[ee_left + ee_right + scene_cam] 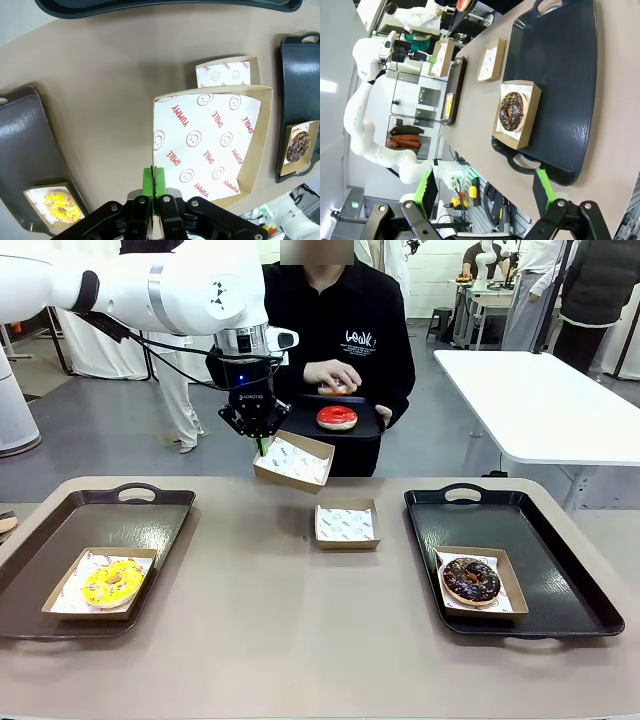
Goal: Individually package the donuts and arrange them on the tray.
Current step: Place the picked Paper togo box on the Handle tray while simultaneously picking up another Paper togo box from the table with the other hand.
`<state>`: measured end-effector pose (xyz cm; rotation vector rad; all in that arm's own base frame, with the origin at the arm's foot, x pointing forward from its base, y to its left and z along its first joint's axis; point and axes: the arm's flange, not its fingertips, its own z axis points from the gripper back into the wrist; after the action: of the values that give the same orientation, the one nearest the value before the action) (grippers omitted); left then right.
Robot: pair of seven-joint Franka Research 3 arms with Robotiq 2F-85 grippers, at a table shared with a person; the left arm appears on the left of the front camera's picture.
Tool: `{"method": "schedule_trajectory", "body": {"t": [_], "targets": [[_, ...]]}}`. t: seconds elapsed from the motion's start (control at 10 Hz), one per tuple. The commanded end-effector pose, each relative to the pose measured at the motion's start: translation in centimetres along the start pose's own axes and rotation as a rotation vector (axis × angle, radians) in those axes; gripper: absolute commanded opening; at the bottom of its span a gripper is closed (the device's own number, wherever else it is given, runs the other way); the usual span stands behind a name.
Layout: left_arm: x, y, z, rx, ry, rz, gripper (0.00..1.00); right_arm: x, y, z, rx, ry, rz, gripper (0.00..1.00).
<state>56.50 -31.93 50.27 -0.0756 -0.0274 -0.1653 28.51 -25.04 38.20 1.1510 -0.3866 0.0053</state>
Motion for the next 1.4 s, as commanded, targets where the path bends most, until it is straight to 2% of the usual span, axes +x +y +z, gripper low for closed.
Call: {"method": "schedule_trajectory", "body": {"t": [0.0, 1.3], "targets": [[-0.31, 0.11, 0.30, -0.006, 0.000, 0.000, 0.00, -0.09, -0.10, 0.09, 0.005, -0.004, -0.001, 1.00], [-0.31, 0.11, 0.30, -0.006, 0.000, 0.000, 0.00, -0.09, -0.10, 0.09, 0.005, -0.004, -0.001, 1.00]]}}
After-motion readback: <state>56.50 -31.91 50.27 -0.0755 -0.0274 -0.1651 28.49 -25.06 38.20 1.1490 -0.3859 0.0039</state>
